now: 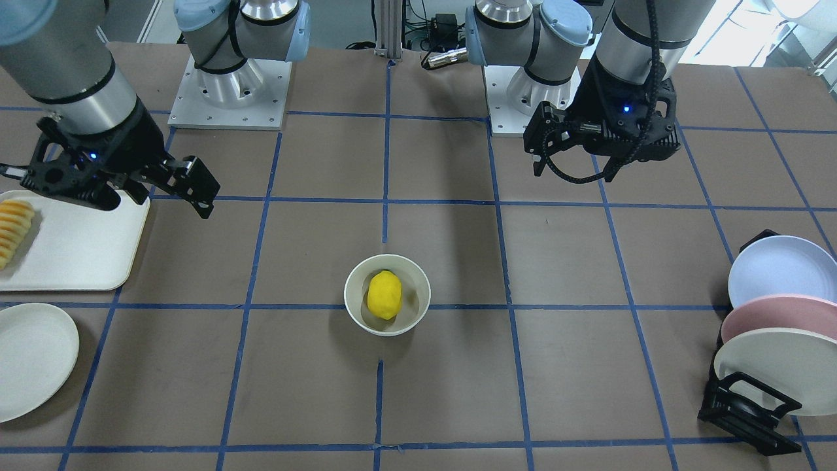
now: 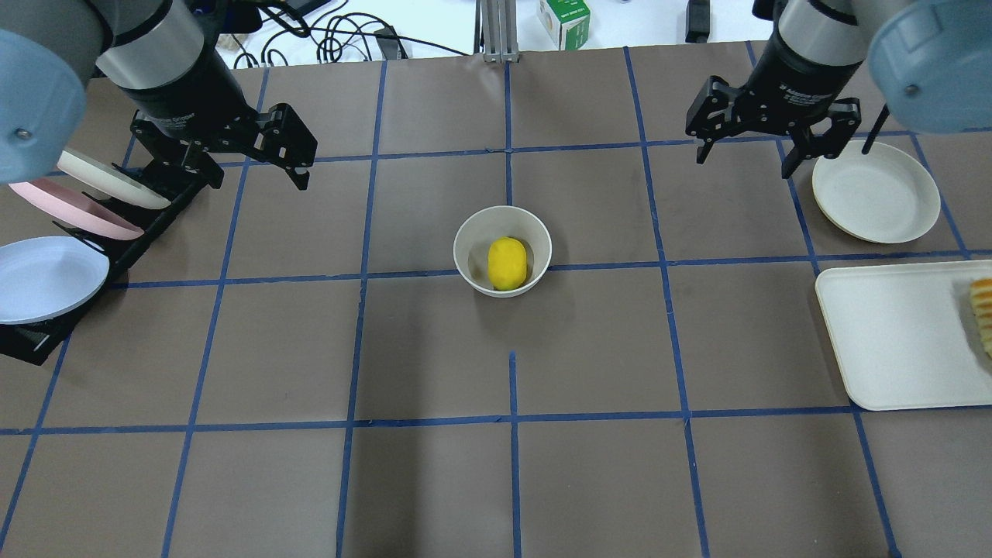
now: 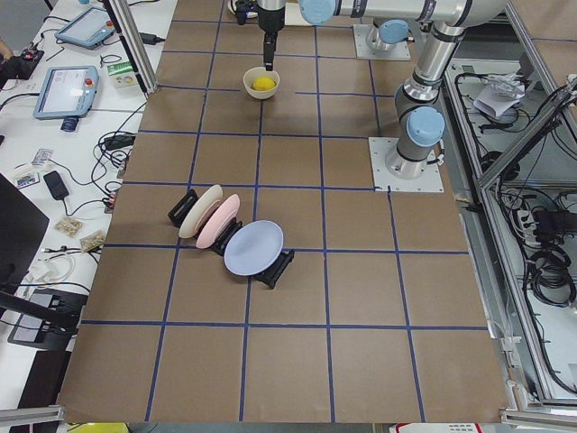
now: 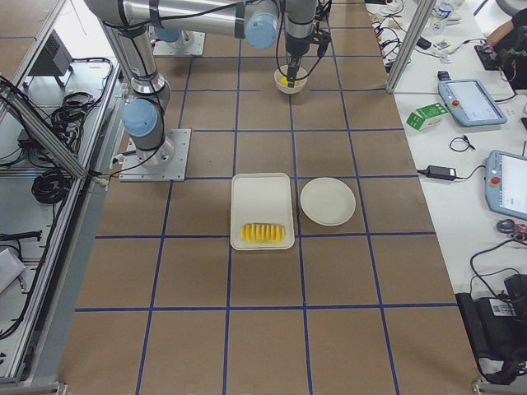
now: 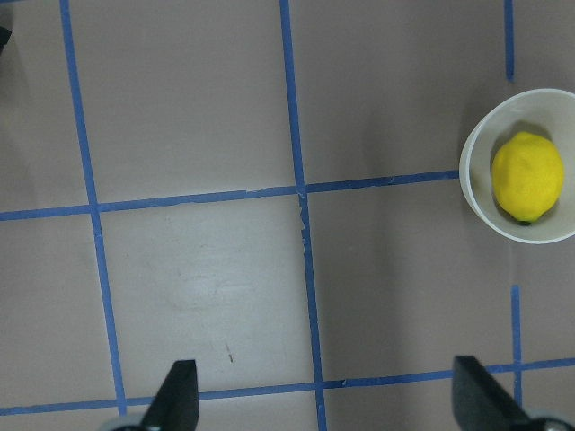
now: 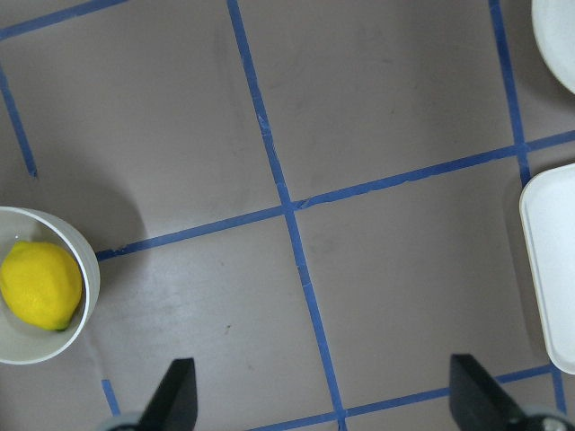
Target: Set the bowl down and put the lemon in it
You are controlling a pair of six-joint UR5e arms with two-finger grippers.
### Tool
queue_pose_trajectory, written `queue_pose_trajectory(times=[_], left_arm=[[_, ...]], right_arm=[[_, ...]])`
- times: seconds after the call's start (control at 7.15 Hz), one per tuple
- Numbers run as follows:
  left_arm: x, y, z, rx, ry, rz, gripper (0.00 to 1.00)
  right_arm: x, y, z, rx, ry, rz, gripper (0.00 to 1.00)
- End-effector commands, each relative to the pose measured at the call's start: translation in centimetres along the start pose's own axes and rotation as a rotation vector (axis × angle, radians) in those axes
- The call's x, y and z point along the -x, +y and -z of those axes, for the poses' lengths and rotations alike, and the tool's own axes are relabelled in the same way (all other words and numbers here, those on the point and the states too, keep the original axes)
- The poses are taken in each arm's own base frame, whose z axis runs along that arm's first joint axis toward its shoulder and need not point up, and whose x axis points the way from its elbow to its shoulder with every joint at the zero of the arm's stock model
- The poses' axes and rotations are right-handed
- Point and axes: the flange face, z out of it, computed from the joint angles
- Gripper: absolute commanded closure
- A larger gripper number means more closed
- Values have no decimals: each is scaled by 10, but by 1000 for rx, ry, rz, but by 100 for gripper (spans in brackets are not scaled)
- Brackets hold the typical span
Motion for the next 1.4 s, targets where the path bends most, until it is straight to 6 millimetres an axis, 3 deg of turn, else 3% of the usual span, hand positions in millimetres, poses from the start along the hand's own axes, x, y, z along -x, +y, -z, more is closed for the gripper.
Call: queue_pose_trajectory(times=[0.0,0.42,1.26], left_arm=[[1,-11,7,-6,-5,2,0],[1,-12,-2,11,-6,-1,0],[0,-11,1,4,1,-1,0]], right_arm=[[0,24,26,-34,-8,41,0],[26,42,25,-9,9,107,0],[18,36,20,-10,61,113,0]])
